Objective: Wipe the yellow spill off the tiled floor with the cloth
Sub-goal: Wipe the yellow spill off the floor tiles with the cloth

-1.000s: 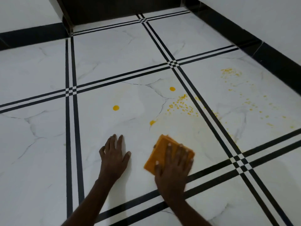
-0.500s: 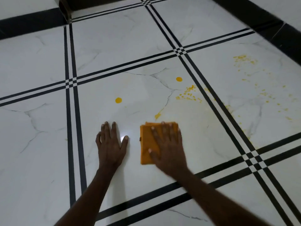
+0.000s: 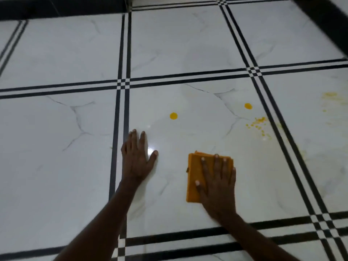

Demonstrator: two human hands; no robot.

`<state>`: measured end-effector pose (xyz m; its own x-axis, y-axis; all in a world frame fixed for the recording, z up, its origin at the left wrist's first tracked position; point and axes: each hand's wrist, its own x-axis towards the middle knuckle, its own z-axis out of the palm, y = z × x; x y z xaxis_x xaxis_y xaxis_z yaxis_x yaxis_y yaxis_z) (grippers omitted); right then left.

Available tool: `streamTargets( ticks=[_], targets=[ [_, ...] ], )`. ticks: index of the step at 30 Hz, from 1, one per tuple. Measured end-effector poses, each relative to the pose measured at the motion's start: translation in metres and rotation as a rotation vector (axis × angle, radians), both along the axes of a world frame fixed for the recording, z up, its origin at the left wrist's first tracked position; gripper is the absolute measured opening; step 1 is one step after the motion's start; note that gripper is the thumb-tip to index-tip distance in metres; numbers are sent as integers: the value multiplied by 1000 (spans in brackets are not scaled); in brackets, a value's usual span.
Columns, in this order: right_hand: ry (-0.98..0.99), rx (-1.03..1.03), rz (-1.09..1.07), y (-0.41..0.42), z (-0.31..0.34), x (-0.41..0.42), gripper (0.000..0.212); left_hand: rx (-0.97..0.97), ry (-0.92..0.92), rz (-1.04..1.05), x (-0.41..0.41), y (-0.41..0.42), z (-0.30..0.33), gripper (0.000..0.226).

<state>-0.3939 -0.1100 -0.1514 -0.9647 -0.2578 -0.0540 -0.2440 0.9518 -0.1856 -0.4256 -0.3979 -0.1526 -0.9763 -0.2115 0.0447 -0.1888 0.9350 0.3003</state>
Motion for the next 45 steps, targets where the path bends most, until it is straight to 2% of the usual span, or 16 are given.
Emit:
streamTargets(
  ticks=[3,5,8,12,14,16,19,22,26,28,31,33,36,40,42,45],
  targets=[
    [80,28,87,-18,-8,-110,75,-77,19,19,-6,-15,-12,82],
    [113,62,60,-25,-11,-148,75,-107,1,19,-6,-17,-18,83],
    [83,14,-11,-34,-5,-89,75,-92,-30,23,-3,-14,-13,84],
    [46,-51,233,-32,-3,28,78,-94,-86,30,3,-20,-1,83],
    [53,-38,438,-24,-4,-10,75,-117,-72,29,6,-22,-1,83],
    [135,10,527,-26,-12,-94,72,-133,-51,40,4,-25,-4,82],
    [134,83,242,-43,-7,-201,74,-123,-49,45,4,-24,-10,82],
    [83,64,42,-70,-2,-165,75,-95,-44,36,4,-25,-7,83],
    [12,37,123,-69,5,-60,78,-92,-79,38,2,-25,-5,84],
    [16,14,170,-76,5,-97,78,-85,-77,31,1,-27,-5,84],
    [56,76,263,-111,-1,-200,76,-94,-79,25,1,-26,-7,85],
    [67,71,239,-136,-4,-247,77,-94,-82,26,2,-27,-7,84],
    [48,39,162,-155,-3,-217,77,-89,-95,32,3,-30,-7,85],
    [18,51,363,-95,0,-149,77,-67,-105,33,0,-30,-4,86],
    [1,63,379,-74,2,-175,78,-74,-114,38,0,-29,-3,87],
    [39,99,219,-101,2,-245,78,-78,-107,45,-1,-29,-5,87]
  ],
)
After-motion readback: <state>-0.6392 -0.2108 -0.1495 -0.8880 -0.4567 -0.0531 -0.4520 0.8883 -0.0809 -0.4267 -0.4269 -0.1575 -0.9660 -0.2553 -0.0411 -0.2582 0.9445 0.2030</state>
